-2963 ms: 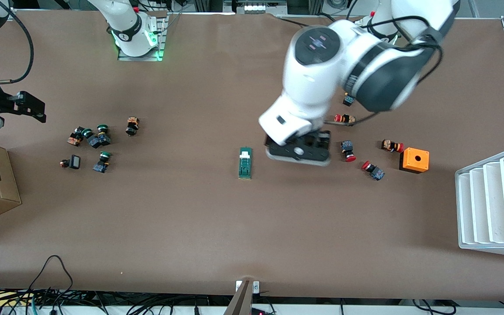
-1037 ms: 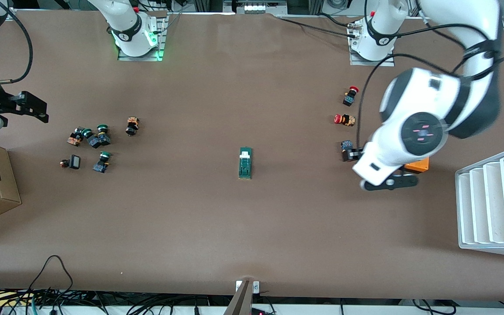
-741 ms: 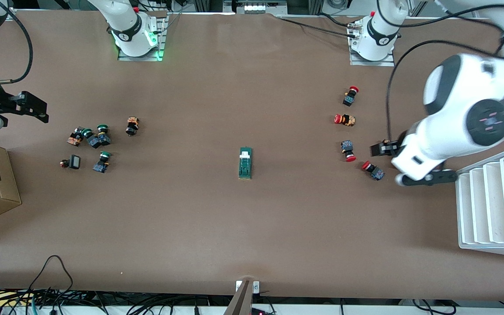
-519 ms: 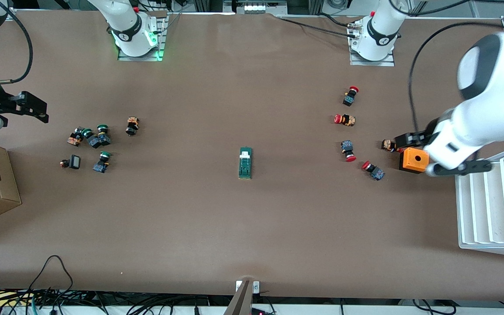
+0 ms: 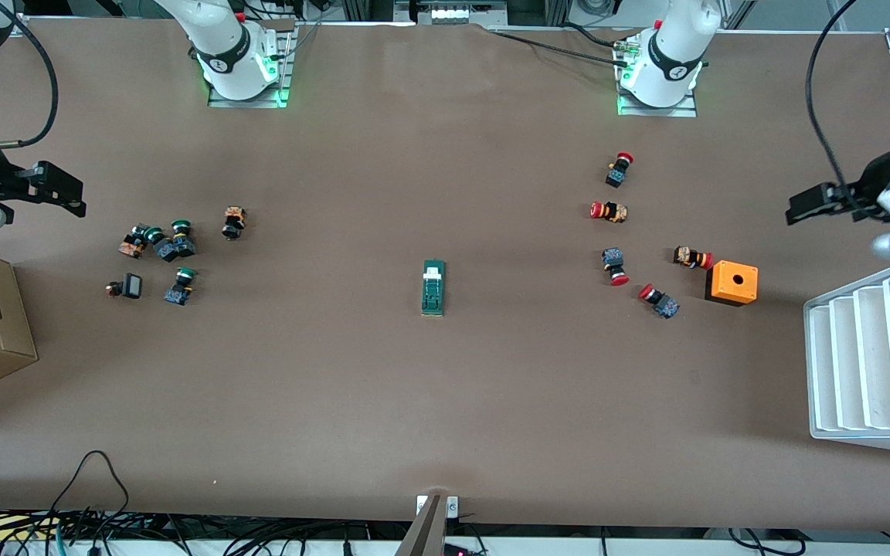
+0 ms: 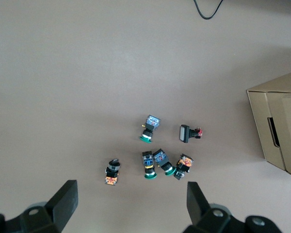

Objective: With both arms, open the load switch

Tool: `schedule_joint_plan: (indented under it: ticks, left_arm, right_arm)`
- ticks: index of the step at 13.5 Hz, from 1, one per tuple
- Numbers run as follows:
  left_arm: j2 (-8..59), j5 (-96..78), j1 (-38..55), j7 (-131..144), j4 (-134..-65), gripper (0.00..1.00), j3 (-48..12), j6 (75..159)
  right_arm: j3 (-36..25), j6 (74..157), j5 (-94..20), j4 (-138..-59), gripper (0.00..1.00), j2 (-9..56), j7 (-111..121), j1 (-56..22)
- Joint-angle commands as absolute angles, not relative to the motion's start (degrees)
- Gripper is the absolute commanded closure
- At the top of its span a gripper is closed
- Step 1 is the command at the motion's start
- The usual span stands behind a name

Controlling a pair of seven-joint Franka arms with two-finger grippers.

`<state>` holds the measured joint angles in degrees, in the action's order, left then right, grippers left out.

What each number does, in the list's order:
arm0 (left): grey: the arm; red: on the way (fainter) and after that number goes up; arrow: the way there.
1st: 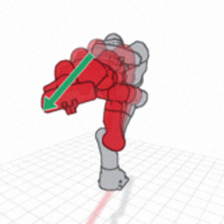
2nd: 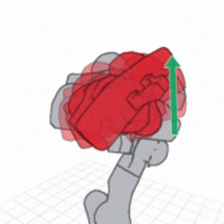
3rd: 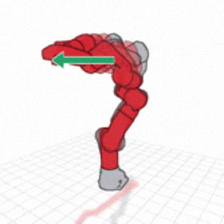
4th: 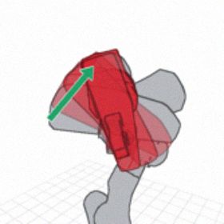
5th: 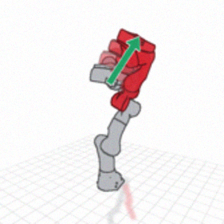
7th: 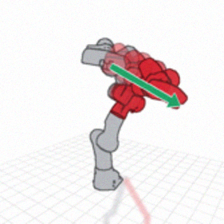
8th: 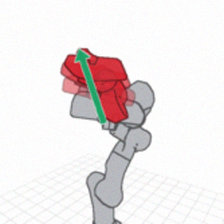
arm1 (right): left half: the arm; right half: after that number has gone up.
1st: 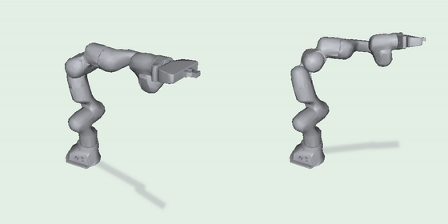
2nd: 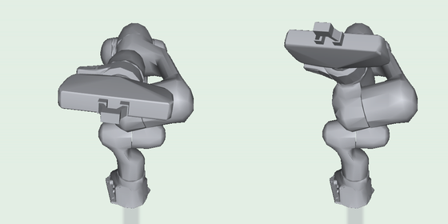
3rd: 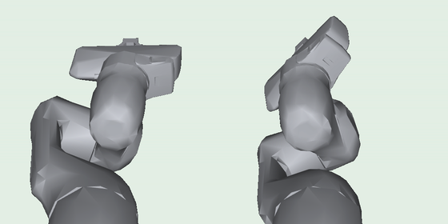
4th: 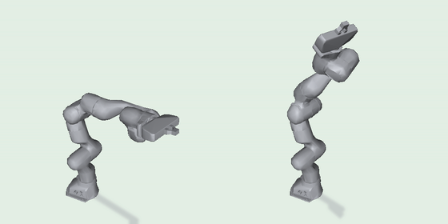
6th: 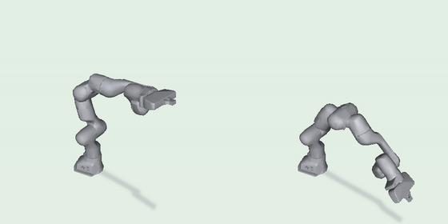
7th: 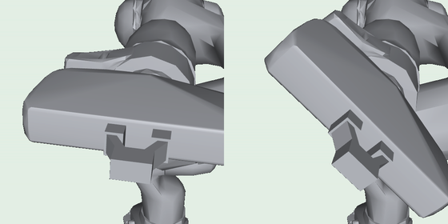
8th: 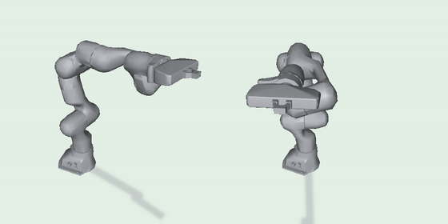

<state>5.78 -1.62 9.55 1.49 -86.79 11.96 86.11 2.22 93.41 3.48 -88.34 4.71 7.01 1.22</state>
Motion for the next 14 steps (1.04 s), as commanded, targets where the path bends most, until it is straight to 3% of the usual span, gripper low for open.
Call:
schedule_joint_plan:
  ticks: [1, 14]
  left_arm:
    - [1.50, -2.81, 9.58, 0.35, -88.86, 0.00, 12.39, 84.91]
    - [-1.32, -1.85, 8.80, 0.00, -89.12, 0.00, 11.78, 82.97]
  right_arm:
    - [2.29, 92.99, 2.64, -87.45, 0.01, 4.92, 6.24, 0.97]
    - [2.20, 92.81, -1.14, -87.45, 0.01, 4.83, 2.02, 0.26]
